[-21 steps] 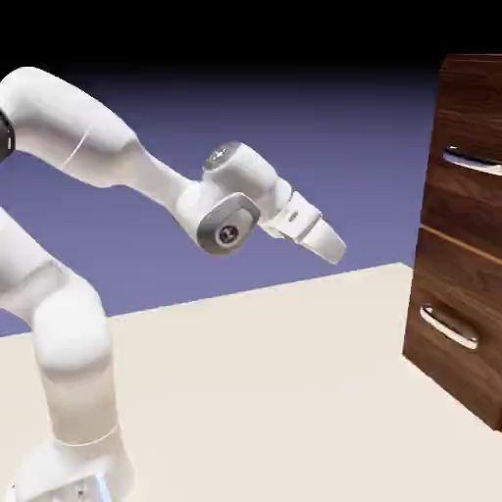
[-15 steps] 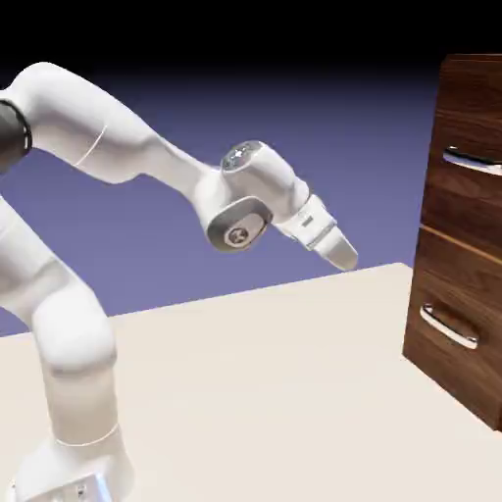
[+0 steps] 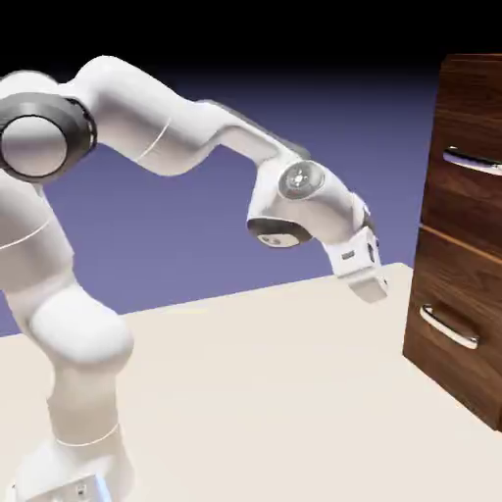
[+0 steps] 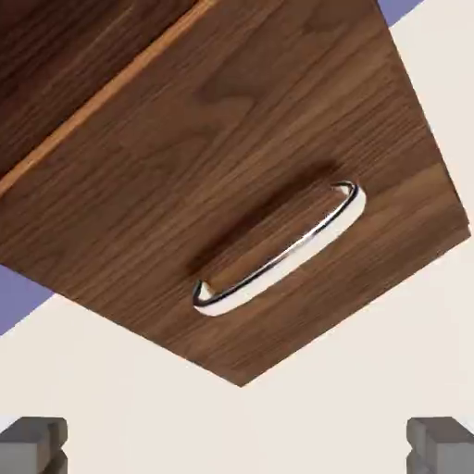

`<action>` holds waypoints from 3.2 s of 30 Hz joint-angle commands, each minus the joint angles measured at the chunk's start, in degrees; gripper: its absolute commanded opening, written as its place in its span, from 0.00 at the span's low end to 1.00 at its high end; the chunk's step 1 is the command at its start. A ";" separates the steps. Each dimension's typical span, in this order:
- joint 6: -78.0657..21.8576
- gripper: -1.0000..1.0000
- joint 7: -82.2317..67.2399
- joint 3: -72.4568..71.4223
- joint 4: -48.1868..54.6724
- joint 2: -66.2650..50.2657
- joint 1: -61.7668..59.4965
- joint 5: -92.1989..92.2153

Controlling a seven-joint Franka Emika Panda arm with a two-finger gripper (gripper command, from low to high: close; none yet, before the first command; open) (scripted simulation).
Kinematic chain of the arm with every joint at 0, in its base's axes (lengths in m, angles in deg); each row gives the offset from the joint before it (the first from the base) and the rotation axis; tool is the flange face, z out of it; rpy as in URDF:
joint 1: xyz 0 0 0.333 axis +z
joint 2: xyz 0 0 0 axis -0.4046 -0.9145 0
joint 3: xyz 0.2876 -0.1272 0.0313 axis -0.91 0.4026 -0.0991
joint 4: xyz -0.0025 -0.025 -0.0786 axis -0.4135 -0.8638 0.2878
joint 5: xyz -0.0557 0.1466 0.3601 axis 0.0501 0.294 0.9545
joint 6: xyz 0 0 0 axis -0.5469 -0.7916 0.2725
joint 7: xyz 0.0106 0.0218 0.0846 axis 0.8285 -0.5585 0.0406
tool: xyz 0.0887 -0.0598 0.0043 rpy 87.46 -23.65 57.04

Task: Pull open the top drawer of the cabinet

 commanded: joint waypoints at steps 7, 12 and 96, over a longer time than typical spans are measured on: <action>-1.52 0.50 -5.28 9.64 6.36 -5.58 8.62 17.45; -2.61 0.50 -9.05 16.52 10.89 -9.57 14.77 29.90; -13.68 0.00 -6.82 121.91 -11.47 -69.75 117.45 81.71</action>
